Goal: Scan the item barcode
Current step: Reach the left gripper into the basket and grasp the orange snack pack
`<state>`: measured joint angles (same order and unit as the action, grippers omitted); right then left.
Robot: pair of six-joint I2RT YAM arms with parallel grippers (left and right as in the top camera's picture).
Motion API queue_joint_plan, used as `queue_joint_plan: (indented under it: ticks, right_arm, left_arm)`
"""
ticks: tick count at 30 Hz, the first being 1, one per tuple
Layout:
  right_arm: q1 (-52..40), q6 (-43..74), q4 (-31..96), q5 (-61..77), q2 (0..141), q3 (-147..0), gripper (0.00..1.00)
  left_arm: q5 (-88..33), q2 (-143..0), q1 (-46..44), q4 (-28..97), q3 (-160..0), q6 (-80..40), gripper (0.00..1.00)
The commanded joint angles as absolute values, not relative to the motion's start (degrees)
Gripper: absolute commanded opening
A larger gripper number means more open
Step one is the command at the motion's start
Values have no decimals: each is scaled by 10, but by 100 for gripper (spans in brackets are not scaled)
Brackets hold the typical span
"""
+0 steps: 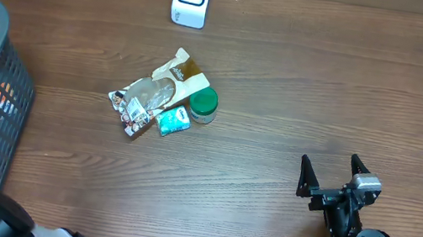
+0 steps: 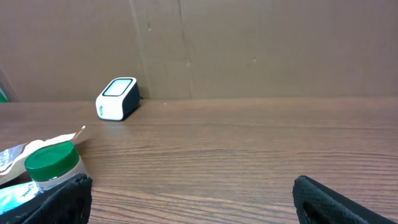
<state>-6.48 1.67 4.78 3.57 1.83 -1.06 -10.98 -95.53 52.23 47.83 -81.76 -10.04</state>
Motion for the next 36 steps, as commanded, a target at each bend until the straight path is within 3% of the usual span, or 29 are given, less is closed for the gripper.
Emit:
queue_joint_plan:
  ticks: [1,8,12,16,18,19,22,29,36]
  right_arm:
    - [-68,17,46,31,15,-5,100]
    - [-68,17,46,31,15,-5,100]
    - [-68,17,46,31,15,-5,100]
    - [-68,17,46,31,15,-5,100]
    - [-68,17,46,31,15,-5,100]
    - [-68,17,46,31,15,-5,100]
    - [-68,17,46,31,15,-5,100]
    - [-68,17,46,31,15,-5,100]
    - [-68,17,46,31,15,-5,100]
  left_arm:
    - [-136,-1013,510,470,-809,-46,81]
    - [-130,-1106,487,451,-808,-53,74]
    - [-132,-1147,486,427,-808,-67,61]
    - [-132,-1168,476,413,-808,-69,38]
    - [-131,-1173,471,405,-808,-69,37]
    - [-132,-1175,467,404,-808,-69,25]
    - [-132,-1174,465,403,-808,-69,4]
    - [-143,-1137,473,441,-846,-97,4]
    - [-149,-967,486,518,-950,-118,4]
